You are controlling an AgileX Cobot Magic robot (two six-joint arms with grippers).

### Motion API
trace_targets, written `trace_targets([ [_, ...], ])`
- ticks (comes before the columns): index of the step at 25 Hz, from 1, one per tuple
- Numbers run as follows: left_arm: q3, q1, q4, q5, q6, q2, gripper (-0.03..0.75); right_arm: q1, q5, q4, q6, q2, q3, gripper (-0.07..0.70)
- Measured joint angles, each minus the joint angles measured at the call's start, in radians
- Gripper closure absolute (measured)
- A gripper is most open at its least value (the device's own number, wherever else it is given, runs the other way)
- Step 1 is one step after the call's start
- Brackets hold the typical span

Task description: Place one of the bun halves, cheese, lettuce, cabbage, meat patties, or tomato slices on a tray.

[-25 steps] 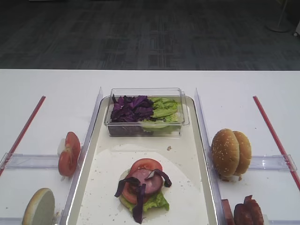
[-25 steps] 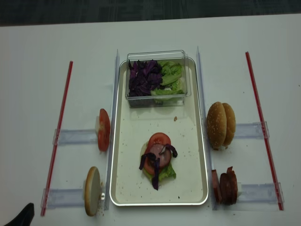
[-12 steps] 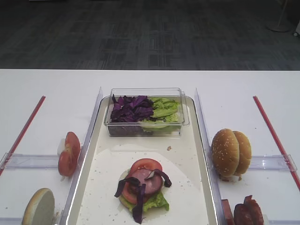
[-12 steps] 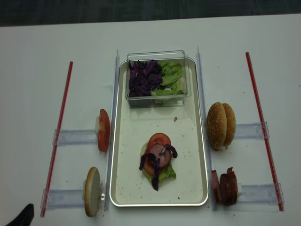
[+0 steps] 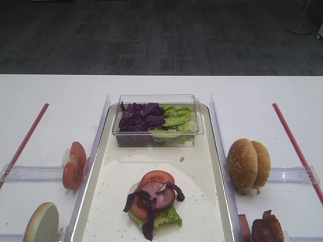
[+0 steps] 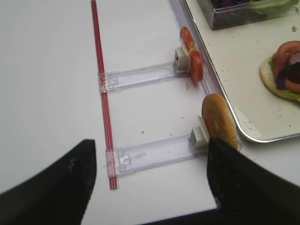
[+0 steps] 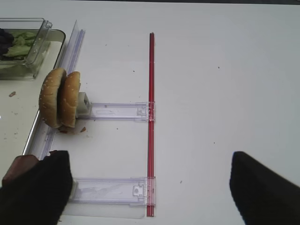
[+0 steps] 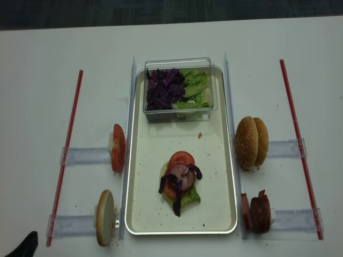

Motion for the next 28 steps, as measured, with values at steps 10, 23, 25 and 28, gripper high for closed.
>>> trace_targets([
  [10,0.0,0.0,0.0,0.001,0.0,0.0,0.262,0.0,0.0,0.0,0.0,0.0,0.0,-0.06],
  [23,0.0,0.079,0.002,0.001,0.0,0.0,0.265,0.0,0.0,0.0,0.0,0.0,0.0,-0.06],
  [25,0.0,0.079,0.002,0.001,0.0,0.0,0.265,0.0,0.0,0.0,0.0,0.0,0.0,-0.06],
  [28,0.0,0.079,0.002,0.001,0.0,0.0,0.265,0.0,0.0,0.0,0.0,0.0,0.0,-0.06],
])
